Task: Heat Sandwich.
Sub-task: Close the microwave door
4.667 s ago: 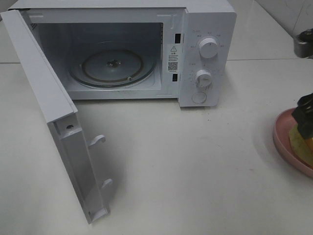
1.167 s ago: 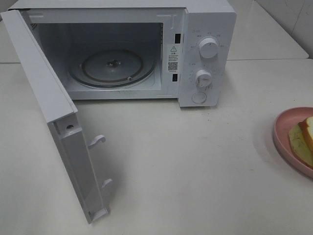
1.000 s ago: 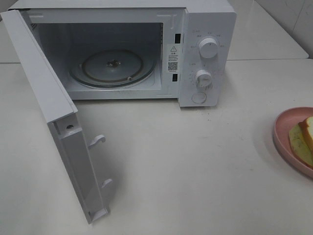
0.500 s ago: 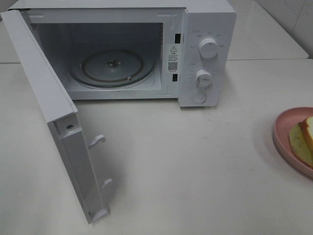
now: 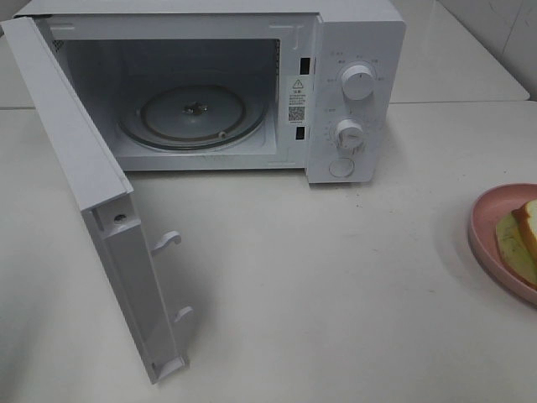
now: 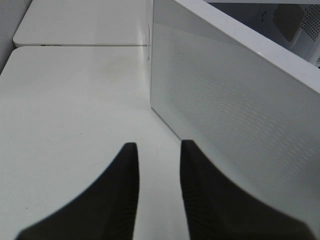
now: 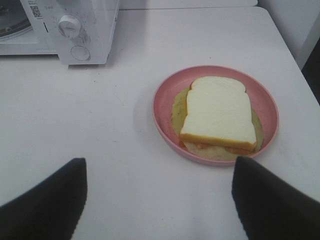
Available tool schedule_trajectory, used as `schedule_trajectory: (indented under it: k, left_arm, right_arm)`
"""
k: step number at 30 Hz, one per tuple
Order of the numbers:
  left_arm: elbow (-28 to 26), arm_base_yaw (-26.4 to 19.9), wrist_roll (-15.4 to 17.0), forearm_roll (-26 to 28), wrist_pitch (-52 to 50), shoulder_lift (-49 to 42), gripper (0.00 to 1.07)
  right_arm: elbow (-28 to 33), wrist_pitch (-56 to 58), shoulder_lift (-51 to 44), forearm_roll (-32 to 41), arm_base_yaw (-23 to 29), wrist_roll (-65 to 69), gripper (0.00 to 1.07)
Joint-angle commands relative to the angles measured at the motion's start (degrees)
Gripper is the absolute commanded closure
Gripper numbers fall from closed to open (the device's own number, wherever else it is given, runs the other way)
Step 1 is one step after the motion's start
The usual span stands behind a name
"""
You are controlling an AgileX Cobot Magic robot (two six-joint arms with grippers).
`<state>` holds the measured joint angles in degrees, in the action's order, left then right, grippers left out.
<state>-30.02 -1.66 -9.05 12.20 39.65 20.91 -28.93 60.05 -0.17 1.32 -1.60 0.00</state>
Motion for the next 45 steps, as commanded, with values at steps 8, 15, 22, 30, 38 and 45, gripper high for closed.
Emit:
schedule_trajectory:
  k: [8, 15, 22, 30, 38, 45]
  left_arm:
    - [7.7, -0.2, -4.0, -0.4, -19.9, 7.8, 1.06]
    - [15.2, -0.1, -7.2, 0.1, -39.0, 13.1, 1.06]
    - [20.1, 0.0, -6.2, 0.0, -54.5, 18.3, 1.06]
    - [21.0, 0.0, 7.4, -13.7, -66.0, 27.1, 1.06]
    - [20.6, 0.0, 20.0, -27.7, -74.8, 36.4, 1.06]
    - [19.1, 0.0, 24.5, -38.7, -83.3, 43.7, 1.06]
  right_arm:
    - [0.1, -0.6, -1.5, 0.1, -0.3, 0.0, 0.31]
    - [0.1, -0.6, -1.5, 0.1, -0.3, 0.0, 0.31]
    - [0.1, -0.6, -1.5, 0.1, -0.3, 0.0, 0.31]
    - [0.1, -0.6, -1.5, 0.1, -0.3, 0.0, 0.31]
    - [0.1, -0.6, -1.5, 0.1, -0.3, 0.0, 0.31]
    - [0.1, -0.6, -1.5, 0.1, -0.3, 0.0, 0.31]
